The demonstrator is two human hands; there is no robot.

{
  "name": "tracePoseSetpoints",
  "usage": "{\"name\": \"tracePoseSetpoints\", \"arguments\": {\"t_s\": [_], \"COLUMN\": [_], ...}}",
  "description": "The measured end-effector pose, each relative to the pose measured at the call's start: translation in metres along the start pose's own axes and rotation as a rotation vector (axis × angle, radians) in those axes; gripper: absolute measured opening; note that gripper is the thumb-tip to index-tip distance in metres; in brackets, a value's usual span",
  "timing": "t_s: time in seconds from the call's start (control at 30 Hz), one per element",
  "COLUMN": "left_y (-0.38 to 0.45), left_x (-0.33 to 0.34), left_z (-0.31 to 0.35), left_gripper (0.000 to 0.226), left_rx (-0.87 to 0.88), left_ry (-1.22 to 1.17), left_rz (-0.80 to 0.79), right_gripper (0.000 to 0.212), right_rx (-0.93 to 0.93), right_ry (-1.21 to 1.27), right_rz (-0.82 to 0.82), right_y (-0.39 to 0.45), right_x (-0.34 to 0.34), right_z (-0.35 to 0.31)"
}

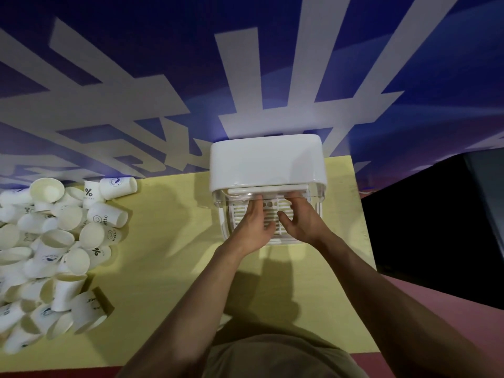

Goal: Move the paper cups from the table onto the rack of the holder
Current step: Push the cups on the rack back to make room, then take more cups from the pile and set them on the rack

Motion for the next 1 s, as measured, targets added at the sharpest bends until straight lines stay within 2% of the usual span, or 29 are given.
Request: {"name": "tracePoseSetpoints", "arguments": {"t_s": [0.23,0.4,0.6,0.8,1.0], "left_y": [-0.007,-0.030,-0.085,-0.151,-0.202], "left_x": [0.000,-0.004,-0.016,-0.047,-0.114], "left_z": [0.001,-0.008,-0.032,-0.065,-0.113], "left_gripper": [0.081,0.083,0.078,0.063,0.044], "left_rx": [-0.013,0.016,0.033,0.033,-0.018], "left_ry": [0.007,0.054,0.075,0.099,0.198], "left_rz": [-0.026,0.005,0.208,0.432,0.618], "right_gripper": [0.047,0.070,0.066,0.066,0.061], "right_rx": [0.047,0.046,-0.130,-0.295,-0.383], "right_ry": [0.029,0.063,0.036,-0.104,-0.223], "right_rz": [-0.044,-0.006,0.076,-0.018,-0.070], "right_y": [0.001,-0.026,-0.076,-0.090,-0.096], "right_x": [0.004,-0.003,0.001,0.036,0.079], "right_z": [-0.003,-0.003,-0.028,-0.087,-0.154]}}
Point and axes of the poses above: each hand's wrist, its own y-axis towards the middle knuckle, its own x-axis out of the palm, z = x × y, the point moved 6 cm from there along y, towards the middle knuckle, and after that the axes turned 14 degrees about -y, right-handed, at the moved point
